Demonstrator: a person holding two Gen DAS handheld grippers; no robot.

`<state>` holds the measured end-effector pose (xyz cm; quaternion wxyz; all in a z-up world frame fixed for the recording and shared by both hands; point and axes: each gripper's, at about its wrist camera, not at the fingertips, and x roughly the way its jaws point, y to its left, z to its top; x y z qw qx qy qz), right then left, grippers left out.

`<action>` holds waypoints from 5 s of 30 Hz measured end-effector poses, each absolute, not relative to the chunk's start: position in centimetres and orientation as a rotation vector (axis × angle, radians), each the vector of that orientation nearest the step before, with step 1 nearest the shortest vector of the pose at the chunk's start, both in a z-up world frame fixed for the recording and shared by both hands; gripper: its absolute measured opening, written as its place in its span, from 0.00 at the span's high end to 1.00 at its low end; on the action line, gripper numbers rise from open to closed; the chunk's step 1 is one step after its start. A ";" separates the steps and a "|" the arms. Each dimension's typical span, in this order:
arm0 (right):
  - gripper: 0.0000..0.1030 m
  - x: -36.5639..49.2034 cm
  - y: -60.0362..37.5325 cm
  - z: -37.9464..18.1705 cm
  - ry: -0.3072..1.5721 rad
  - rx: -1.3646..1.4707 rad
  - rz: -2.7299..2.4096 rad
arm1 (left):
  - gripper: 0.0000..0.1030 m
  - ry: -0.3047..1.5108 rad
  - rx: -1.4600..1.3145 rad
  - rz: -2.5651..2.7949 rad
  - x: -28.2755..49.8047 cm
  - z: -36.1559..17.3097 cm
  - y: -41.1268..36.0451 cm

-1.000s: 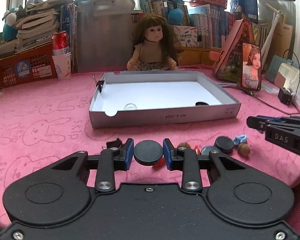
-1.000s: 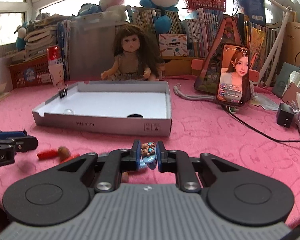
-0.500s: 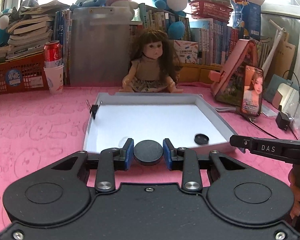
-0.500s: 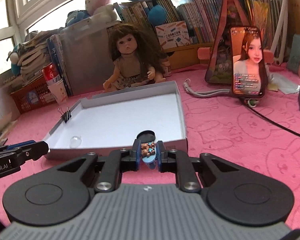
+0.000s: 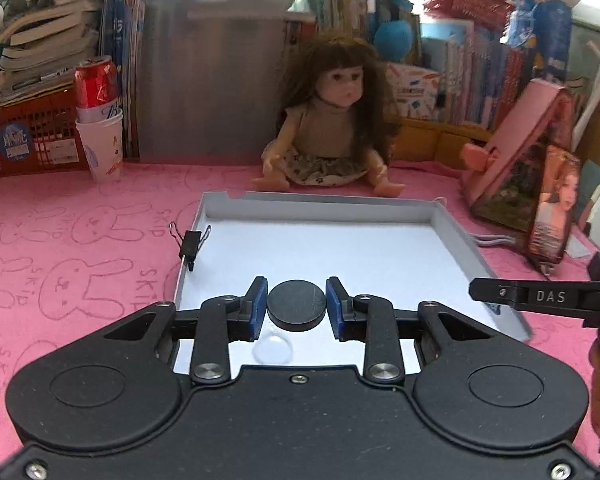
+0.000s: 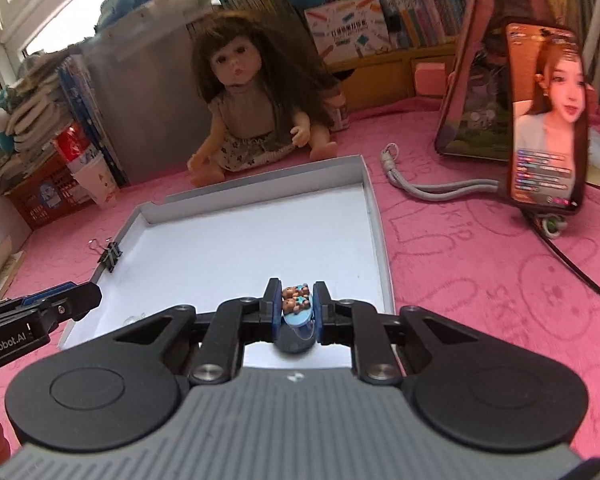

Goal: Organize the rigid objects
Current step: 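Carry the black disc with the left tool while the right tool carries the hair clip into the tray, then open the left tool to drop the disc while the right tool releases the hair clip in the tray, then withdraw both tools from the tray toward the remaining objects, then grasp a red crayon with the left tool while the right tool grasps a brown nut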

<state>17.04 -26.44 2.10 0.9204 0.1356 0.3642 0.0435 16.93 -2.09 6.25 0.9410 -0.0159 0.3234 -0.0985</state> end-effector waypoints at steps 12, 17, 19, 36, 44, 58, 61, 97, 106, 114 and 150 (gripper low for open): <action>0.80 21.2 -25.1 -0.3 0.827 0.293 0.069 | 0.71 0.759 -0.032 -0.144 22.1 3.3 -3.0; 0.80 21.6 -25.2 -0.8 0.838 0.311 0.053 | 0.71 0.773 -0.030 -0.126 22.7 2.4 -3.0; 0.80 21.7 -25.3 -0.8 0.834 0.314 0.048 | 0.71 0.779 -0.035 -0.118 23.0 2.2 -2.9; 0.77 21.8 -25.1 -1.1 0.819 0.323 0.053 | 0.71 0.804 -0.018 -0.104 23.7 1.0 -3.1; 0.59 21.2 -24.8 -0.7 0.794 0.301 0.055 | 0.54 0.792 -0.024 -0.124 23.0 1.4 -3.0; 0.36 17.1 -24.0 2.5 0.643 0.180 0.095 | 0.41 0.716 -0.004 -0.226 18.1 4.0 -3.2; 0.30 15.9 -23.9 3.1 0.612 0.152 0.104 | 0.41 0.697 -0.006 -0.237 16.8 4.3 -3.1; 0.14 3.6 -23.8 0.4 0.521 0.003 0.090 | 0.32 0.587 0.101 -0.381 3.6 1.6 -3.4; 0.14 1.6 -23.3 -1.4 0.557 -0.038 0.095 | 0.34 0.585 0.067 -0.368 1.9 0.2 -2.2; 0.14 0.5 -23.9 -2.1 0.562 0.011 0.066 | 0.55 0.603 0.038 -0.383 1.3 0.3 -2.0; 0.80 -0.5 -21.7 -1.7 0.532 -0.013 0.145 | 0.91 0.597 0.032 -0.327 1.1 0.4 -2.4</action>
